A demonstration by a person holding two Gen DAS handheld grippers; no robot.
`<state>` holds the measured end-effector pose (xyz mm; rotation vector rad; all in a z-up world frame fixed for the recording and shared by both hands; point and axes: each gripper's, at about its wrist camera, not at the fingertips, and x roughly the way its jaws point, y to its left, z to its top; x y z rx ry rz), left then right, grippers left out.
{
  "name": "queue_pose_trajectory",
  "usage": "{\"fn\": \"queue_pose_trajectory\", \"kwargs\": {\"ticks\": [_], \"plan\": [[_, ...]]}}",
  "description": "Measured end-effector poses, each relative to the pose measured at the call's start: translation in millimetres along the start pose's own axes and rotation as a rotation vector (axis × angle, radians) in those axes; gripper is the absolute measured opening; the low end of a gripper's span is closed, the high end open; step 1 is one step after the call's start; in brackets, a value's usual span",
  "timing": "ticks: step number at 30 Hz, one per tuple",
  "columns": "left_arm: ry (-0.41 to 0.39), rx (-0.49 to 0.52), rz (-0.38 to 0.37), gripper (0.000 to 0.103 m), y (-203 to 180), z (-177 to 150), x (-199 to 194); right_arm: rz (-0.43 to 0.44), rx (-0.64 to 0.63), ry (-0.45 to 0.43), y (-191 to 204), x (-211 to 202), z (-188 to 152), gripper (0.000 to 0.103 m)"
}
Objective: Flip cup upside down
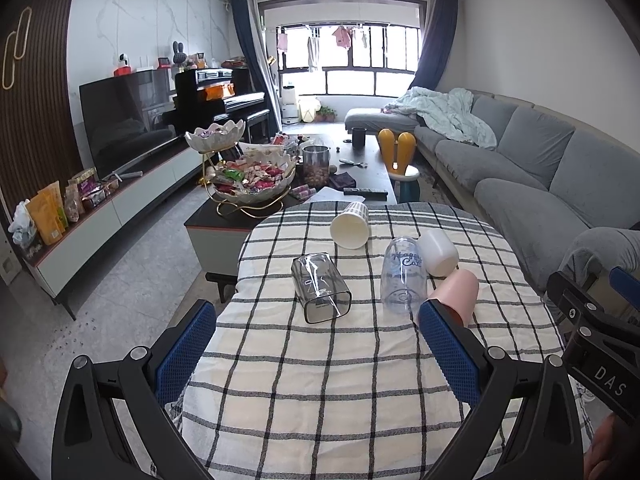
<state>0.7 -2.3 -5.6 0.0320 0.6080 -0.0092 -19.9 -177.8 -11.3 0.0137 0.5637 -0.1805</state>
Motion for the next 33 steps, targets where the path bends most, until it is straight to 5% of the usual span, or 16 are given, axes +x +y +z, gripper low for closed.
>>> {"fn": "queue_pose_trajectory", "kwargs": {"ticks": [33], "plan": [[0.004, 0.002, -0.002, 0.103, -0.2, -1.7, 2.3, 0.002, 0.005, 0.002, -1.7, 0.6, 0.6, 0.096]]}}
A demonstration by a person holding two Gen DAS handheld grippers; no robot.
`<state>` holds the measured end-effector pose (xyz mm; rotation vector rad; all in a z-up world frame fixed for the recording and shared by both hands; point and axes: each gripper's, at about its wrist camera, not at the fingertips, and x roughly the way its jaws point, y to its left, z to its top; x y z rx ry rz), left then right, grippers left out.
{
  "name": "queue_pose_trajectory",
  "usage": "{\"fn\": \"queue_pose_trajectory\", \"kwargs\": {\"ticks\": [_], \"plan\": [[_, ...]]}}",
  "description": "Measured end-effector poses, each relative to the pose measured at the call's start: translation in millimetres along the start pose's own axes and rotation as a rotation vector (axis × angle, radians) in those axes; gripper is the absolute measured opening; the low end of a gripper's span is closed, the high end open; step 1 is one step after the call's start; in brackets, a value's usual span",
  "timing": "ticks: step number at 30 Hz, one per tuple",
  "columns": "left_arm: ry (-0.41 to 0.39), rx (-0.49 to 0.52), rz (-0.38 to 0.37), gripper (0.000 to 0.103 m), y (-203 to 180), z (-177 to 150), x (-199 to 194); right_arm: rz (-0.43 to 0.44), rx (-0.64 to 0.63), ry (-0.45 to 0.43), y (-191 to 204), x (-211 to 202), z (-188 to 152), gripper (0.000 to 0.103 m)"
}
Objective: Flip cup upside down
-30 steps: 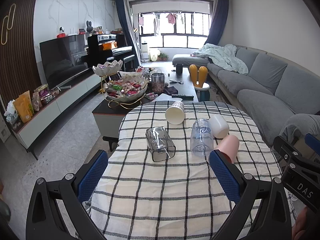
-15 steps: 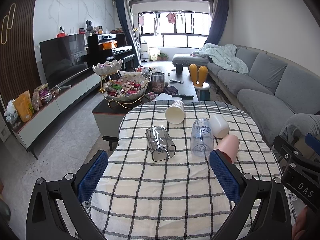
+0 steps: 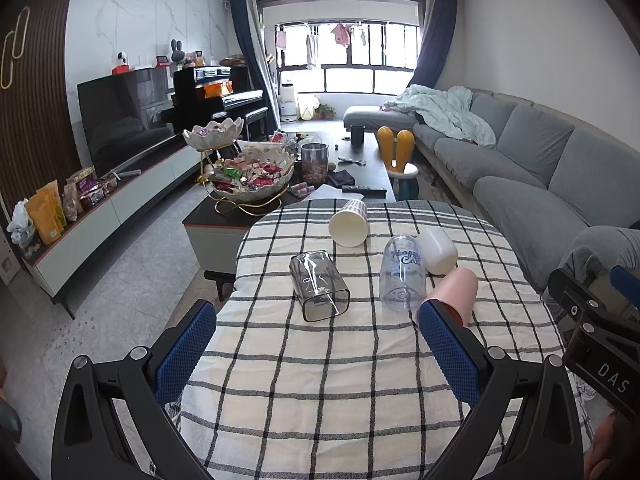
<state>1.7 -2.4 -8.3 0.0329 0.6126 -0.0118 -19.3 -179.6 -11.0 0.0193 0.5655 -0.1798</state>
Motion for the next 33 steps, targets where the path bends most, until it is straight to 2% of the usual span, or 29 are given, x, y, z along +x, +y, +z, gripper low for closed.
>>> {"fn": "queue_pose_trajectory", "kwargs": {"ticks": [11, 16, 24, 33], "plan": [[0.034, 0.010, -0.009, 0.103, -4.2, 0.7, 17.0, -0.003, 0.005, 0.005, 1.2, 4.0, 3.3, 0.096], [0.058, 0.025, -0.016, 0.103, -5.6, 10.2, 30.8, 0.000, 0.018, 0.025, 4.5, 22.1, 10.1, 0.096], [0.084, 0.081, -0.035, 0.103, -10.3, 44.9, 71.0, 0.010, 0.056, 0.050, 9.2, 61.3, 34.3, 0.096], [0.162, 0.168, -0.074, 0.103, -27.1, 89.4, 139.2, 0.001, 0.120, 0.091, 8.4, 121.0, 65.5, 0.096]]}}
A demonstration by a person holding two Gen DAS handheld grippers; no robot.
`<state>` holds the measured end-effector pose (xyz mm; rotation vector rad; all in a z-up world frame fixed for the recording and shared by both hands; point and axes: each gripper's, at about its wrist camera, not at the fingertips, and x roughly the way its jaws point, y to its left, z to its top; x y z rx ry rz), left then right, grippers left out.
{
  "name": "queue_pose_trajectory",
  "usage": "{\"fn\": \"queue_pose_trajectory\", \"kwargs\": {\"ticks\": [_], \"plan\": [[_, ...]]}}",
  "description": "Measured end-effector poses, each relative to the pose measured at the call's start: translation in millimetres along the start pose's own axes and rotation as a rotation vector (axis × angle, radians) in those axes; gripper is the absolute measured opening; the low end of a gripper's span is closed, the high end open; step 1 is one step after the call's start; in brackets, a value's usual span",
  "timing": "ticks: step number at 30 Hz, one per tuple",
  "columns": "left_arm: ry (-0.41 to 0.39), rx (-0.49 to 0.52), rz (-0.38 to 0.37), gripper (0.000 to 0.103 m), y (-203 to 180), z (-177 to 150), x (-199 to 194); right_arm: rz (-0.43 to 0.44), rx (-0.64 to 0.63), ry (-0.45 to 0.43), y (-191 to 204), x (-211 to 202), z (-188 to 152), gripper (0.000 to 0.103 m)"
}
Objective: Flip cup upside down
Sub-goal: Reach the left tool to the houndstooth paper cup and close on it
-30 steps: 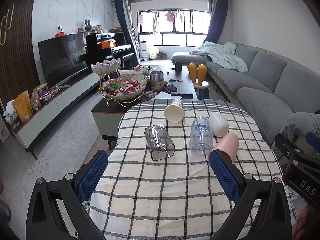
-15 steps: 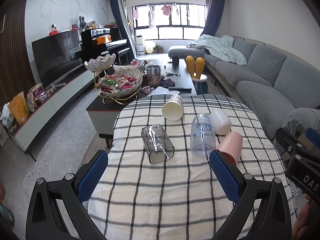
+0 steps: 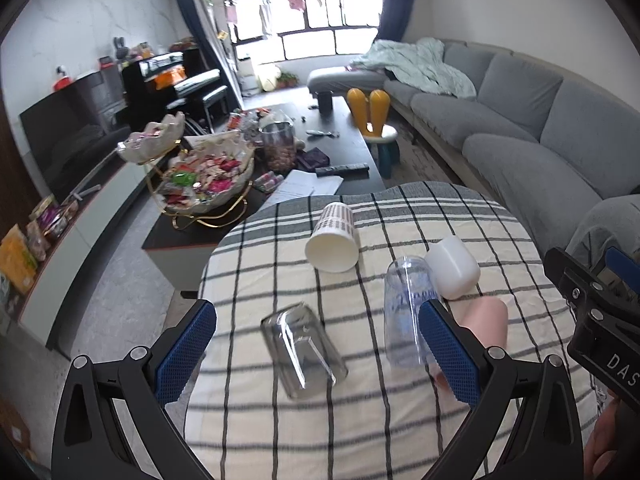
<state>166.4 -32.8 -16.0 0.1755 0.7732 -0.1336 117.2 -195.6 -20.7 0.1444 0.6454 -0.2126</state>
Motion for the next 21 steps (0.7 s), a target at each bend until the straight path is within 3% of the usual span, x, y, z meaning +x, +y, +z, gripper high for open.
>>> {"fn": "queue_pose_trajectory", "kwargs": {"ticks": [13, 21], "plan": [[0.186, 0.098, -0.039, 0.103, -15.3, 68.2, 109.7, -0.029, 0.085, 0.076, -9.8, 99.4, 54.3, 0.096], [0.356, 0.125, -0.096, 0.103, -26.8, 97.3, 185.1, -0.034, 0.114, 0.161, -12.0, 166.4, 78.6, 0.096]]}}
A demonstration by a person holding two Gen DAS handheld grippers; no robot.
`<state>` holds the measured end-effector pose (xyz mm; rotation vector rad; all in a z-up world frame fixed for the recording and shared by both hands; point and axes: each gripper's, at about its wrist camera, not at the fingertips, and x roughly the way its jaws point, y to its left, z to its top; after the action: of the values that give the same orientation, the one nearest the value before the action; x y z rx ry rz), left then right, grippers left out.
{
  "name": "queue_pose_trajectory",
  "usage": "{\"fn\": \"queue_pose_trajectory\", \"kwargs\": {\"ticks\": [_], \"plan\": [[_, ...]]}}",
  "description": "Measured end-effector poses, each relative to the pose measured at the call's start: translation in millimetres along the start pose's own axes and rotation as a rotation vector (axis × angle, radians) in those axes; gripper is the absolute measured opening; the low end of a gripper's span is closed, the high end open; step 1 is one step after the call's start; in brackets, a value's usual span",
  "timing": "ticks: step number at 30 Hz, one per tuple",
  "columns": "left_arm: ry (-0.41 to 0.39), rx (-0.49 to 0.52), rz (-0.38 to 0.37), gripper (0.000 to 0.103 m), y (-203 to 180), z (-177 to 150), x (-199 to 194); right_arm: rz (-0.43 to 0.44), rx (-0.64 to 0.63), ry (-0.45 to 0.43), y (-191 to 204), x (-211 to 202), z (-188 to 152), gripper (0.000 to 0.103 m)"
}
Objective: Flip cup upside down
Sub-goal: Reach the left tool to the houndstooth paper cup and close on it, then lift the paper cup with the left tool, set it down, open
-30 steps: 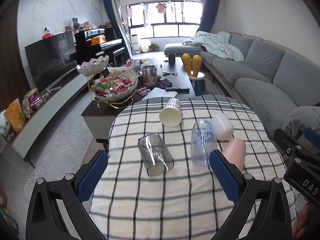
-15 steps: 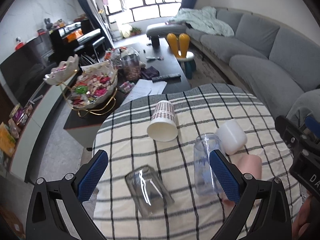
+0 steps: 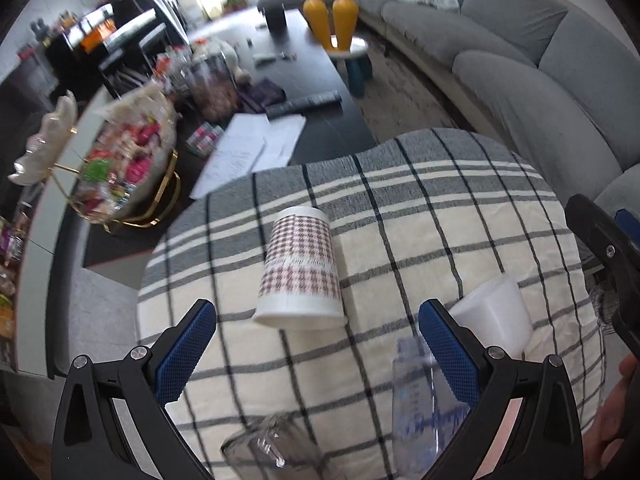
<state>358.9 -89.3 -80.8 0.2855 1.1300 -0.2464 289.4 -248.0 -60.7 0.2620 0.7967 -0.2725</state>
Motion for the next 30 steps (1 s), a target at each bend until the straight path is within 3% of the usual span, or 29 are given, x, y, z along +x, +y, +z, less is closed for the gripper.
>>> {"fn": "queue_pose_trajectory", "kwargs": {"ticks": [4, 10, 16, 19, 21, 22, 30], "plan": [[0.064, 0.038, 0.028, 0.103, -1.2, 20.9, 26.5, 0.000, 0.010, 0.058, 1.6, 31.8, 13.1, 0.096], [0.226, -0.015, -0.027, 0.100, 14.1, 37.9, 70.2, 0.015, 0.025, 0.110, 8.7, 60.3, 23.0, 0.096], [0.354, -0.019, -0.074, 0.094, 17.1, 35.0, 102.0, 0.038, 0.030, 0.122, 13.5, 69.8, 24.7, 0.096], [0.380, -0.018, -0.069, 0.085, 19.1, 30.0, 113.0, 0.046, 0.040, 0.131, 13.6, 72.8, 22.1, 0.096], [0.398, -0.028, -0.080, 0.069, 20.0, 27.5, 118.1, 0.051, 0.048, 0.146, 13.0, 76.4, 18.8, 0.096], [0.407, -0.032, -0.088, 0.066, 20.7, 26.5, 121.2, 0.053, 0.049, 0.152, 12.7, 78.0, 17.4, 0.096], [0.384, -0.031, -0.088, 0.064, 19.5, 25.2, 116.6, 0.061, 0.049, 0.163, 12.0, 75.9, 11.2, 0.096]]}}
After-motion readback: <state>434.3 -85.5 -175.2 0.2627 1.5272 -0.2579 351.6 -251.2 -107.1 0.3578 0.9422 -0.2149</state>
